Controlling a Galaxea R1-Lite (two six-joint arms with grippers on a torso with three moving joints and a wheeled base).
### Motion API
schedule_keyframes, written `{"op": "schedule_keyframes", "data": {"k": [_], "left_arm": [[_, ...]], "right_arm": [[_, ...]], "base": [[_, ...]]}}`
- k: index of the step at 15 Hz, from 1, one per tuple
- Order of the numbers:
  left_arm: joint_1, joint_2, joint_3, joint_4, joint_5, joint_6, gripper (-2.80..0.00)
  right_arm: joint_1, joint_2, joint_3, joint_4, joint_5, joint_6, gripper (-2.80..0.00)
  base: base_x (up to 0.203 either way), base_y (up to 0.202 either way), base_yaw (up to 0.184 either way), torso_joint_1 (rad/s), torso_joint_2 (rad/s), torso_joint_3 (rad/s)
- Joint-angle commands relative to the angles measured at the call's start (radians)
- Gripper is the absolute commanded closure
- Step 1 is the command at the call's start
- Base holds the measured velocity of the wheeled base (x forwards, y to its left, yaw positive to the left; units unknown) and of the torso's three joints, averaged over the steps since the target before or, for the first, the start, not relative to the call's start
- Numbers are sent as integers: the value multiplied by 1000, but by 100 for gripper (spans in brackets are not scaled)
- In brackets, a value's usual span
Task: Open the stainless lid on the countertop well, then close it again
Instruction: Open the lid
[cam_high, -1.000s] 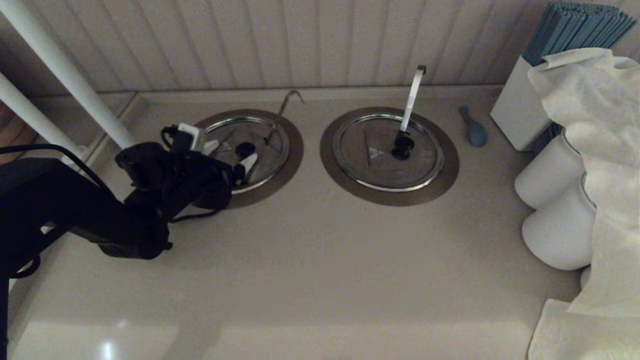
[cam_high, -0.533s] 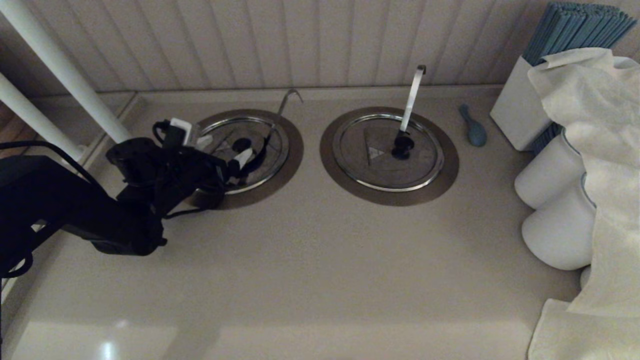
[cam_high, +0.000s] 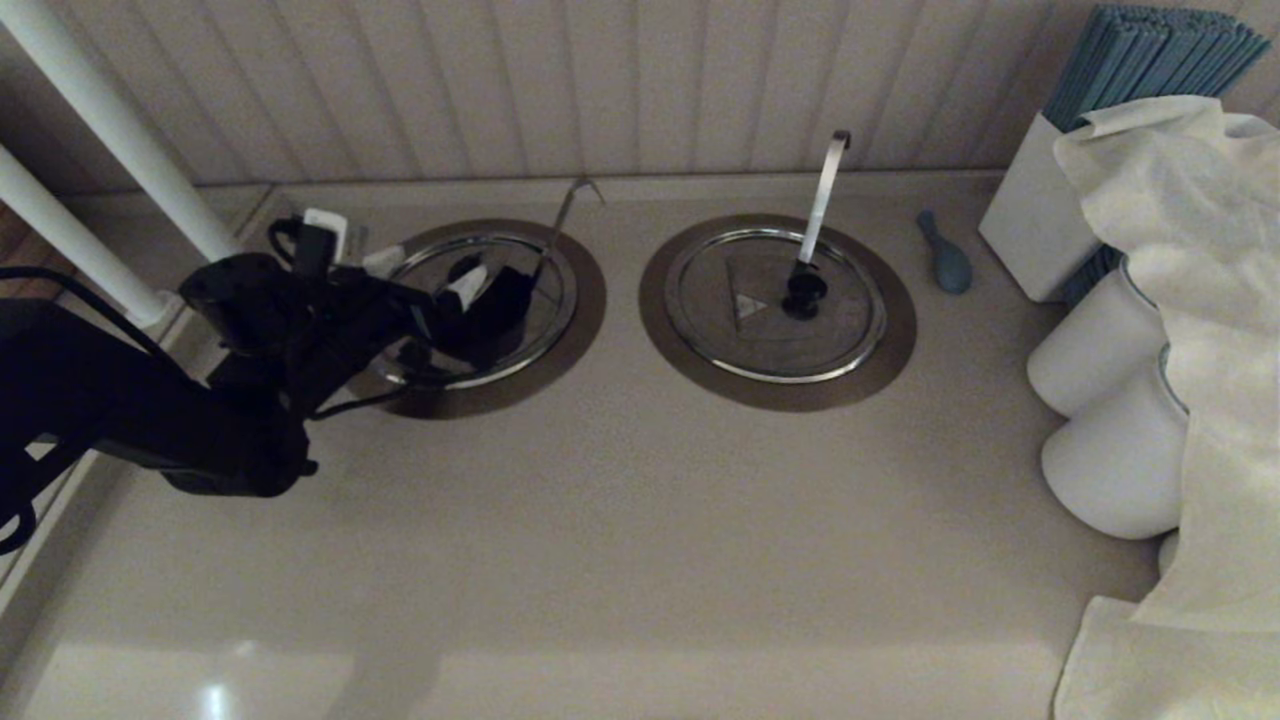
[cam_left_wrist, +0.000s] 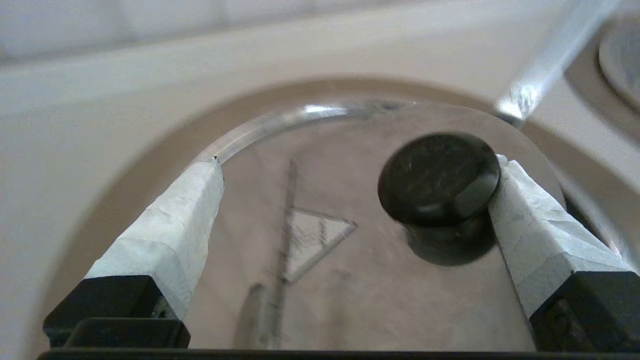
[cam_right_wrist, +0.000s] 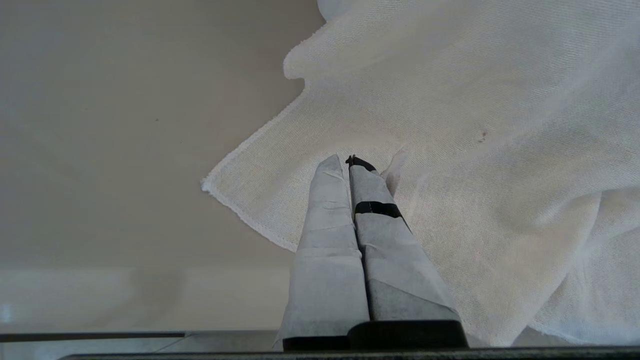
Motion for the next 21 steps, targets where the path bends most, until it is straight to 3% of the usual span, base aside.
{"op": "schedule_keyframes", "data": {"k": [1,21], "left_arm": [[15,-10,-6,-2,1,-10,-280],[91,11,-67,22,1,-41,-280]], "right_arm": [[0,0,0,0,0,0,0],[0,0,0,0,0,0,0]], "base": [[0,0,0,0,0,0],[0,0,0,0,0,0]]}}
